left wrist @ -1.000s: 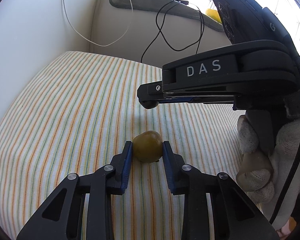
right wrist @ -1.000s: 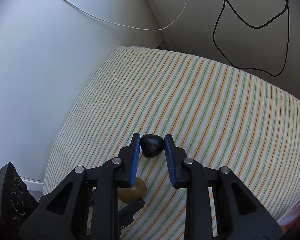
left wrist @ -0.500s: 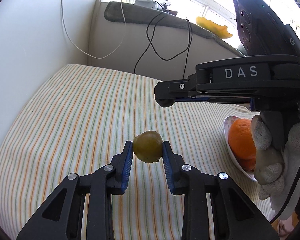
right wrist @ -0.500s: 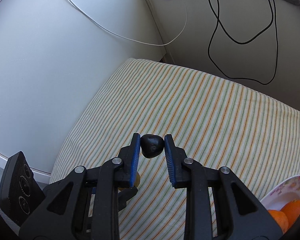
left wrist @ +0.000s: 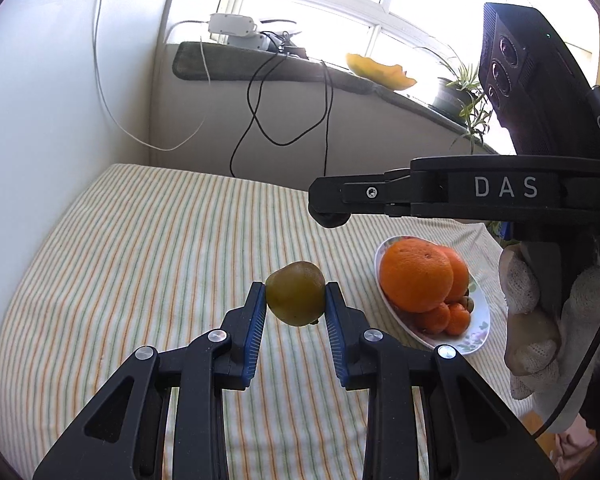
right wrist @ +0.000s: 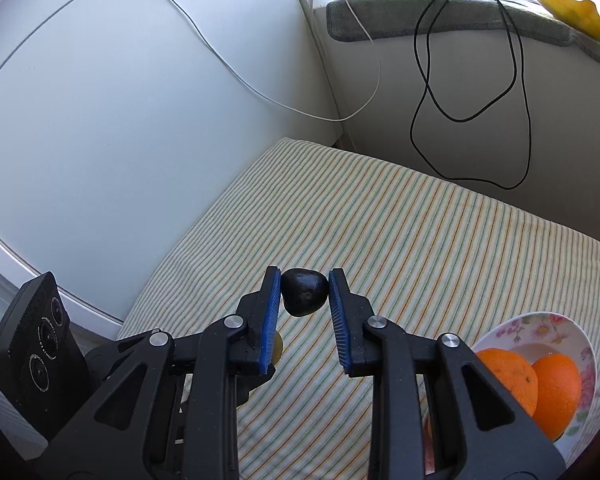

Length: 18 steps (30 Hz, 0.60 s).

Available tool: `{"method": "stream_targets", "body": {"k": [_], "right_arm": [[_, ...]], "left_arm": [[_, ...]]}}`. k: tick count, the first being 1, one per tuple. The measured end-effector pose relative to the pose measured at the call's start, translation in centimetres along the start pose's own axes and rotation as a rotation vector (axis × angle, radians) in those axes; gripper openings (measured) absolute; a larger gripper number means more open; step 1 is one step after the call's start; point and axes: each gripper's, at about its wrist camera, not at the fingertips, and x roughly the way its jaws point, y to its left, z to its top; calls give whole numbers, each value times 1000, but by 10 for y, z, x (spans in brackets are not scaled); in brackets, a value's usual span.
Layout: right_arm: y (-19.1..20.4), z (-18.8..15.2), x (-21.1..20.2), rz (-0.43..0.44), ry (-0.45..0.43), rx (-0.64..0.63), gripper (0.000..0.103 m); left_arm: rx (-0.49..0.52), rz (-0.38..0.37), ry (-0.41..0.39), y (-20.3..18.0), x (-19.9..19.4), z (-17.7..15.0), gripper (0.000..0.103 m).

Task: Organize fruits
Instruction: 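Carry the green-yellow plum and dark plum over the floral plate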

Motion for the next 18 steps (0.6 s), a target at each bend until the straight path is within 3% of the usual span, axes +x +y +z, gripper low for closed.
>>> {"method": "stream_targets", "body": {"k": [8, 18], "right_arm": [[-7, -18, -39, -8, -49, -5, 26], [-44, -46, -82, -60, -97, 36, 26]], "left_arm": [[37, -37, -6, -29, -9, -2, 28], [85, -98, 12, -69, -6, -8, 28]]}}
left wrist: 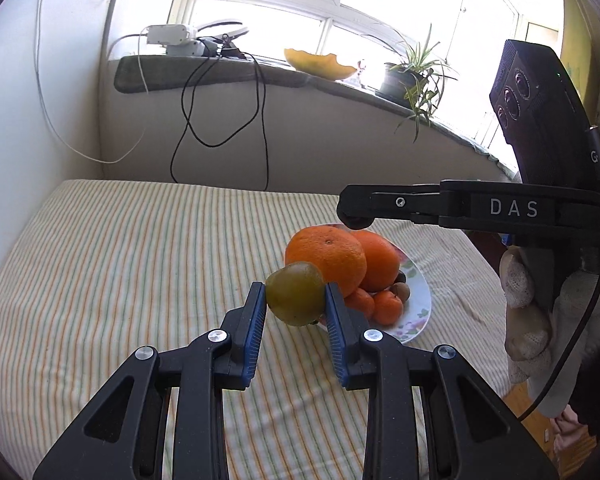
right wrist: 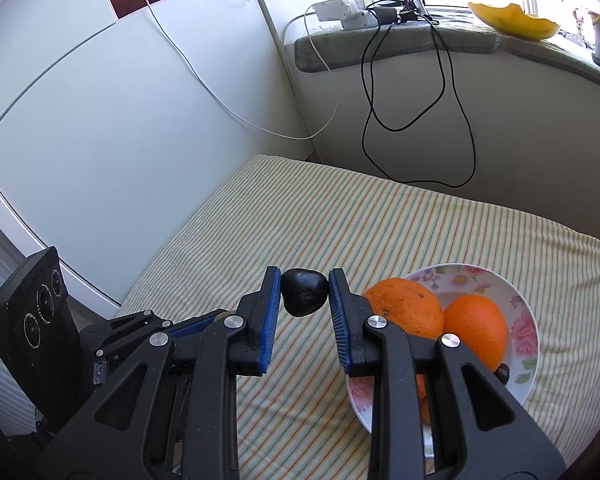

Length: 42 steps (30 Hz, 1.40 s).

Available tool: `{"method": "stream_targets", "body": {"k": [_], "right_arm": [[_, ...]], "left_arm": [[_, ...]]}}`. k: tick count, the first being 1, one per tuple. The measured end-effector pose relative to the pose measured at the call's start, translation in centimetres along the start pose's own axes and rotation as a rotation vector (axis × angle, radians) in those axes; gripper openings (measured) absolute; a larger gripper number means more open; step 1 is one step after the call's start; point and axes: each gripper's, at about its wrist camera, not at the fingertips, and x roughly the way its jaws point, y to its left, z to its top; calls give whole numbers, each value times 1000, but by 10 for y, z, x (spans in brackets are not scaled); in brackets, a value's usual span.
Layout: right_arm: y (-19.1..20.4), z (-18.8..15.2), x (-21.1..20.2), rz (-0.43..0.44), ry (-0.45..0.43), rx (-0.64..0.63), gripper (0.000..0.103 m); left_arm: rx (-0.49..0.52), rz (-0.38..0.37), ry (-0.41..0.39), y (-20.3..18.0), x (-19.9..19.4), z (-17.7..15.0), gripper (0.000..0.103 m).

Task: Organize fruits
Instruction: 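Carry the green-yellow plum and dark plum over the floral plate, then lower both plums into the plate and open both tools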

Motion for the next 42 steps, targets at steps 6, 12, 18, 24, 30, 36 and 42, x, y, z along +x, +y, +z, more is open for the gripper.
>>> {"method": "stream_targets", "body": {"k": [6, 12, 18, 24, 30, 36, 42], "right_arm": [[-31, -16, -21, -51, -20, 33, 26], [-65, -30, -33, -89, -22, 84, 26], [-96, -41, -38, -129, -18, 124, 26], [-122, -49, -35, -149, -6, 160, 26], [-142, -55, -30, -161, 4, 190, 26], [-154, -58, -23, -170, 16, 193, 26], [-160, -60, -14, -170, 30, 196, 26]], "left_arm": [[29, -37, 14, -23, 9, -1, 28], [54, -67, 35, -44, 22, -1, 28], [74, -84, 54, -62, 34, -3, 28], [90, -94, 79, -76, 47, -6, 28], [111, -91, 99, -86, 57, -7, 28], [119, -84, 115, -89, 65, -8, 28], [125, -75, 121, -89, 68, -8, 28]]}}
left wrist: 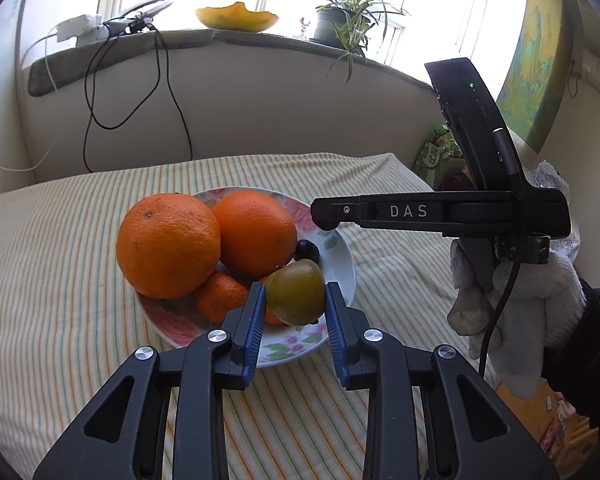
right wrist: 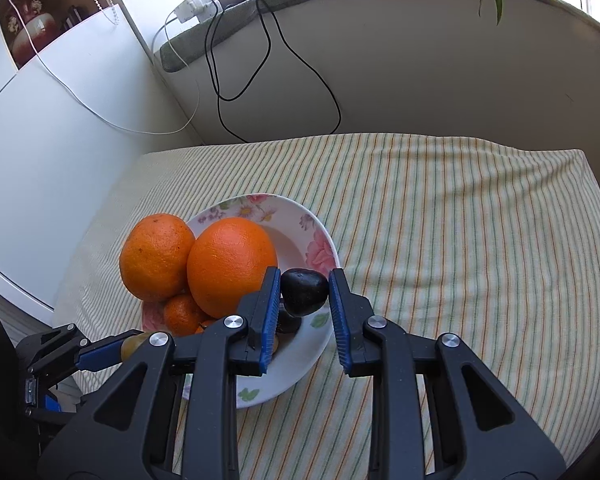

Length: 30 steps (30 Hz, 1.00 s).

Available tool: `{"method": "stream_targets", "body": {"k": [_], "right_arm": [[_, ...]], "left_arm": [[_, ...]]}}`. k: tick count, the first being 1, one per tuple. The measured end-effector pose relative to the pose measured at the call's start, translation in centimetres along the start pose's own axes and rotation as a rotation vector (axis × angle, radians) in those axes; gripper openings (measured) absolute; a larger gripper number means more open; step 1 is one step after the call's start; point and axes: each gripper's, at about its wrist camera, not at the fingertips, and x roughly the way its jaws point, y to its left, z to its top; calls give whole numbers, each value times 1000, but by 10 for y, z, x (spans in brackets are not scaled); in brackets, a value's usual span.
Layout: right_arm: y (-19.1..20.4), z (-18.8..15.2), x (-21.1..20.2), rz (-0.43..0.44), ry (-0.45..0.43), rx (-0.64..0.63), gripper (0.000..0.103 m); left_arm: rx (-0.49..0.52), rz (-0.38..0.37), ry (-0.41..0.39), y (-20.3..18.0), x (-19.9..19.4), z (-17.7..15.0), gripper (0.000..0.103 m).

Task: Organize fruits
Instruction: 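Lower both plums into the plate and open both tools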

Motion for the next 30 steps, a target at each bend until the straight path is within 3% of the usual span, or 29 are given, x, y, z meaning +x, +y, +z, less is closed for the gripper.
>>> {"method": "stream_targets", "body": {"k": [13, 18, 20, 22, 30], "right_arm": [[3, -2, 9, -13, 8, -13, 26], [6, -2, 7, -22, 4, -22, 28], [6, -1, 4, -17, -8, -21, 44], [8, -2, 1, -12, -22, -24, 53], [17, -10, -20, -1, -60, -31, 53]], "left_arm": [[3, 7, 6, 0, 1, 0, 30], [-7, 17, -11, 2, -4, 1, 41], [-9, 22, -16, 2, -6, 2, 41], [-12, 24, -20, 3, -9, 1, 41], [-20, 26, -43, 3, -23, -3, 50]]}}
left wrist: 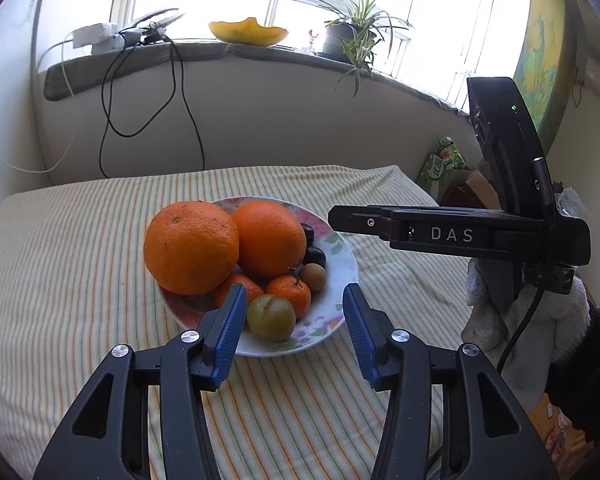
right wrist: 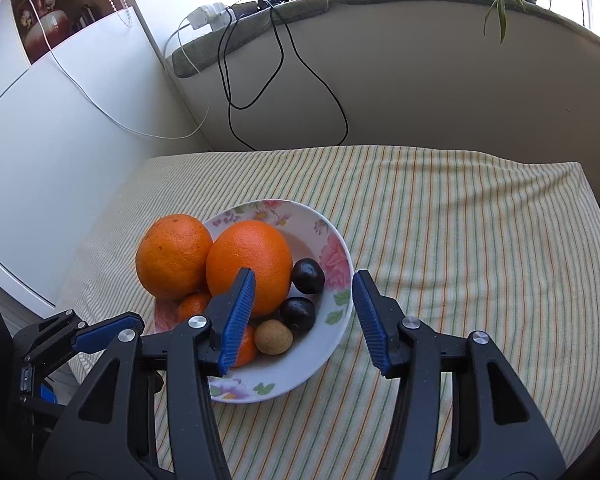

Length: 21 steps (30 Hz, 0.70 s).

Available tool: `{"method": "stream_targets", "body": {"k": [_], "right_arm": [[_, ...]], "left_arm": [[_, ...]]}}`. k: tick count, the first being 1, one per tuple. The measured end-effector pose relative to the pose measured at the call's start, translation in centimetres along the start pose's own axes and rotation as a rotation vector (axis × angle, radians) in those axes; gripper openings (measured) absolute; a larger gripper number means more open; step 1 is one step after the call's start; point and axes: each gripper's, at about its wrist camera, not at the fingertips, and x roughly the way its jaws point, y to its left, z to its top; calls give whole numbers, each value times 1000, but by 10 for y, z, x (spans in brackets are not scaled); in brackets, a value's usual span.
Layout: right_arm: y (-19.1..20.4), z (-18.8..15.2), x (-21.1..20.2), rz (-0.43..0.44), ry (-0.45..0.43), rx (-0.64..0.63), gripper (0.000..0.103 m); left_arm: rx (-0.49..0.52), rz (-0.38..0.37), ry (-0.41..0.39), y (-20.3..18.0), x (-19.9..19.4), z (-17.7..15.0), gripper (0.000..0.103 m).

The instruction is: Organize fruits

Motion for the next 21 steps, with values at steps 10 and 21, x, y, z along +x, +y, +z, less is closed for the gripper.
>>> {"method": "stream_targets", "body": {"k": [10, 21], "right_arm": [[14, -22, -44, -34, -99, -21, 68], [26, -42, -83, -126, -199, -74, 94]], "left_arm": [[-28, 46, -34, 2, -25, -6, 71], [-44, 135, -82, 2, -46, -8, 80]]}}
